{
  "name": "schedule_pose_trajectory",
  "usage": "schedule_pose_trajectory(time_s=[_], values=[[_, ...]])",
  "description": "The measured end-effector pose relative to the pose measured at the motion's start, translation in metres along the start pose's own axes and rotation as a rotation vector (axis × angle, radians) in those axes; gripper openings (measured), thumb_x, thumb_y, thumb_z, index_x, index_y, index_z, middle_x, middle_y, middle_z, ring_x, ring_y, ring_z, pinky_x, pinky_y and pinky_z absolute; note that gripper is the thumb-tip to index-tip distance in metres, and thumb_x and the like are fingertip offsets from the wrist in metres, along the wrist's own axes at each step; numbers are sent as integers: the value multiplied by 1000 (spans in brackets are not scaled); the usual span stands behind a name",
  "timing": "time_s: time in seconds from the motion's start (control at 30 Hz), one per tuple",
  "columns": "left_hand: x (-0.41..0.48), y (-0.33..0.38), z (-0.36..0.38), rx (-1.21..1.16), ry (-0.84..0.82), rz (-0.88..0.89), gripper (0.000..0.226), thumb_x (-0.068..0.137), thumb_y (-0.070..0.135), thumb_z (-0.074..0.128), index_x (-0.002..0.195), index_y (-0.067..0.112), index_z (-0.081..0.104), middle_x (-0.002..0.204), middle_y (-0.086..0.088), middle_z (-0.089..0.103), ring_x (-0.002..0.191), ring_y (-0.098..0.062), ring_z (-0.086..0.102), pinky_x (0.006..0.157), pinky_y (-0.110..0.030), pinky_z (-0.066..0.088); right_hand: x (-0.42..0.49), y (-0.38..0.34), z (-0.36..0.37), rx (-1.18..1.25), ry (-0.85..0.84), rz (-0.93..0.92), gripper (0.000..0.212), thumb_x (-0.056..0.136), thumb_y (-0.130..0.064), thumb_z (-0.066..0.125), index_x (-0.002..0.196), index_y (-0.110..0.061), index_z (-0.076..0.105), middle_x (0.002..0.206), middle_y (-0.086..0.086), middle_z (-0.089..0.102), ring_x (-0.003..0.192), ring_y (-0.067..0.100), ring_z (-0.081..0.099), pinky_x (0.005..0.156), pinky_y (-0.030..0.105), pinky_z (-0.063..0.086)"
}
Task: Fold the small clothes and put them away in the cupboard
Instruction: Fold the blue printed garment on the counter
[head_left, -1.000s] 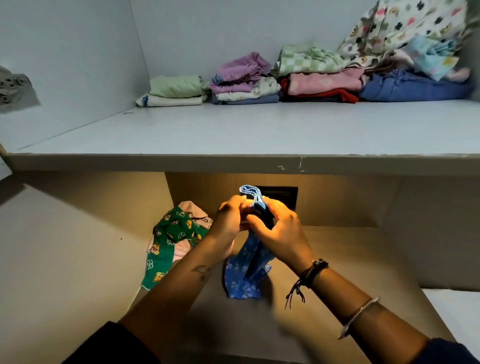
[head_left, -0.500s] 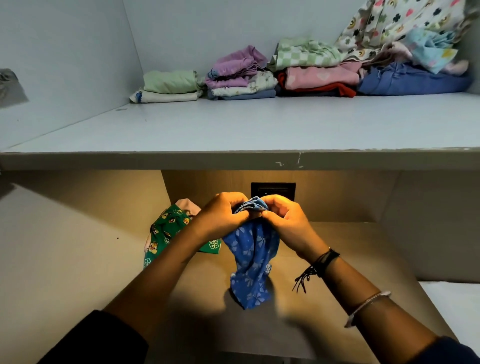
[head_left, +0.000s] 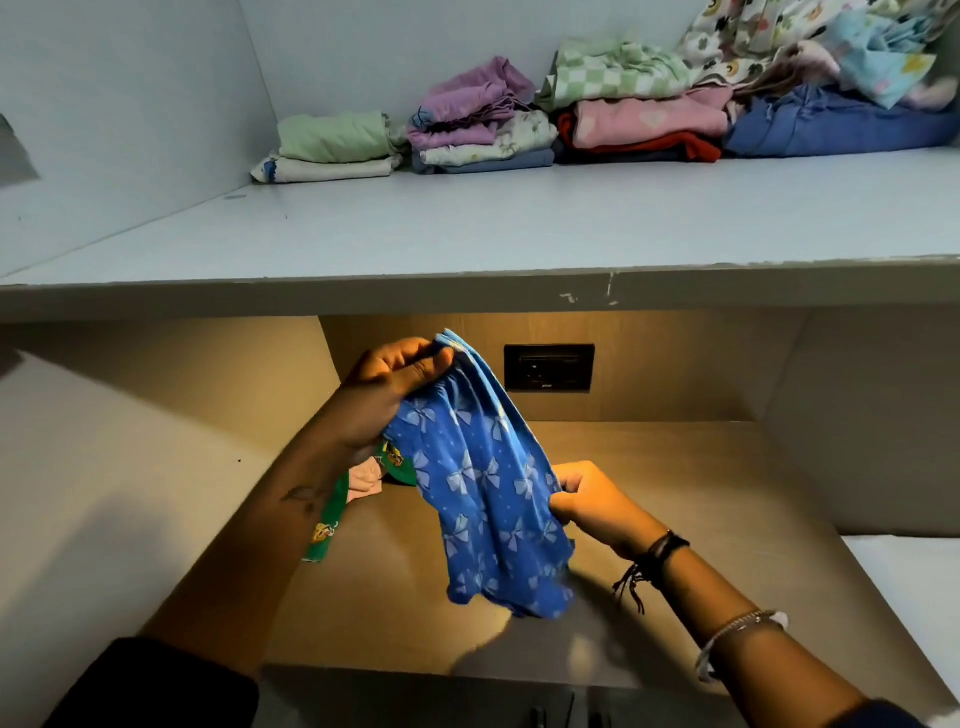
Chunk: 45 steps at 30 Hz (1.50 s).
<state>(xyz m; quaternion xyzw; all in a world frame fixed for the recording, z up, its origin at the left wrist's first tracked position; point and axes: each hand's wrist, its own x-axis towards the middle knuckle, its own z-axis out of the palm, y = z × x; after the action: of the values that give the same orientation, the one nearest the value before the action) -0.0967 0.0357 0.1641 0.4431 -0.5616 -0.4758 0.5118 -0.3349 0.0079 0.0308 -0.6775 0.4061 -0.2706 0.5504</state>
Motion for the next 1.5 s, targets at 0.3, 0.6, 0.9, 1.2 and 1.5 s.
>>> schedule_pose_trajectory(time_s=[0.3, 0.6, 0.9, 1.2, 1.5], values=[[0, 7, -6, -138, -15, -79, 22, 79, 28, 69, 96, 15, 75, 95, -6, 77, 86, -18, 74, 71, -27, 60, -10, 10, 24, 225, -408, 79, 66, 73, -43, 77, 124, -6, 57, 121, 11, 68, 112, 30, 65, 96, 40, 53], [-4, -7, -52, -337, 85, -150, 22, 83, 24, 60, 79, 12, 78, 82, -6, 77, 76, -19, 75, 72, -31, 61, -36, 53, 28, 26, -360, 240, 15, 77, -17, 79, 90, -19, 73, 92, -1, 76, 82, 15, 71, 74, 27, 57], [-36, -98, -80, -307, 266, -609, 26, 100, 26, 47, 102, 8, 65, 92, -14, 78, 71, -24, 76, 55, -35, 62, -66, 78, -68, 331, -227, 409, 35, 80, -14, 74, 109, 4, 65, 110, 30, 69, 86, 31, 73, 71, 33, 61], [-48, -200, -52, 137, 432, -853, 15, 98, 18, 55, 97, 5, 62, 82, -18, 74, 68, -32, 72, 62, -40, 61, -38, 106, -95, -423, 615, 489, 18, 88, -29, 61, 94, -12, 62, 99, 14, 69, 83, 28, 65, 81, 48, 54], [-57, -208, -45, 250, 494, -833, 10, 87, 13, 71, 92, 7, 65, 86, -18, 75, 76, -36, 74, 80, -51, 60, -41, 121, 52, -1036, -26, -5, 82, 84, -81, 15, 153, -38, 5, 158, -15, -14, 149, 14, -10, 117, 43, -18]])
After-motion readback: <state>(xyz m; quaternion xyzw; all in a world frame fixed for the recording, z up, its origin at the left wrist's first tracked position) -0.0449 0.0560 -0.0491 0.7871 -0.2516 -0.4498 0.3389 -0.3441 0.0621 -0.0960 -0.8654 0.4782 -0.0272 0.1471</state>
